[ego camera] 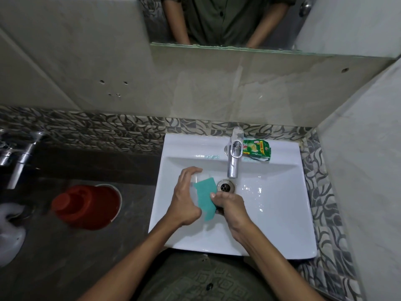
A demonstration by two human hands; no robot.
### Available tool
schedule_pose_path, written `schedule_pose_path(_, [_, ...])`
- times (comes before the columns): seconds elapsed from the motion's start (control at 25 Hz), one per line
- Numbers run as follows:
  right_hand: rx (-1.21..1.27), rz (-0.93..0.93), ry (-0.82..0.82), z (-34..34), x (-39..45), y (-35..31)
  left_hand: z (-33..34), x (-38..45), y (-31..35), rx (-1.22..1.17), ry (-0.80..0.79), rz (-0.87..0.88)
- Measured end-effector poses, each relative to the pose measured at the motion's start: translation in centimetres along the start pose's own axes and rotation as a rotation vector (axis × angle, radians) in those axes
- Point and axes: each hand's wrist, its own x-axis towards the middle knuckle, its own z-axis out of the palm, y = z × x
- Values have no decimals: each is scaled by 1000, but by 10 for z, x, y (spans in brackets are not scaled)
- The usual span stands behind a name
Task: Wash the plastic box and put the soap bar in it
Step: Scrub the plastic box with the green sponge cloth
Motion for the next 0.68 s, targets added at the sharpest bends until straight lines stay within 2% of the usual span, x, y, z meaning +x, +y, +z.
schedule_pose_path(0.2, [239, 88, 120, -3, 28, -19, 9, -19, -1, 92, -166, 183])
schedule_pose_path(0.28, [277, 75, 103, 0, 29, -17, 7, -18, -3, 94, -193, 150])
schedule_pose_path(0.36, [267, 27, 119, -1, 27, -14, 5, -15, -1, 15, -233, -78])
schedule_pose_path(0.44, [211, -36, 162, 0, 24, -13, 5, -16, 5, -243, -337, -364])
schedule_pose_path(0.52, [80, -112, 196, 2, 21, -14, 5, -16, 5, -581, -424, -491])
schedule_pose_path(0.6, [-132, -202, 225, 5, 18, -14, 7, -13, 6, -853, -444, -612])
schedule_pose_path(0.68, [-278, -276, 206, 6, 12, -17, 9, -7, 7, -815, -330, -698])
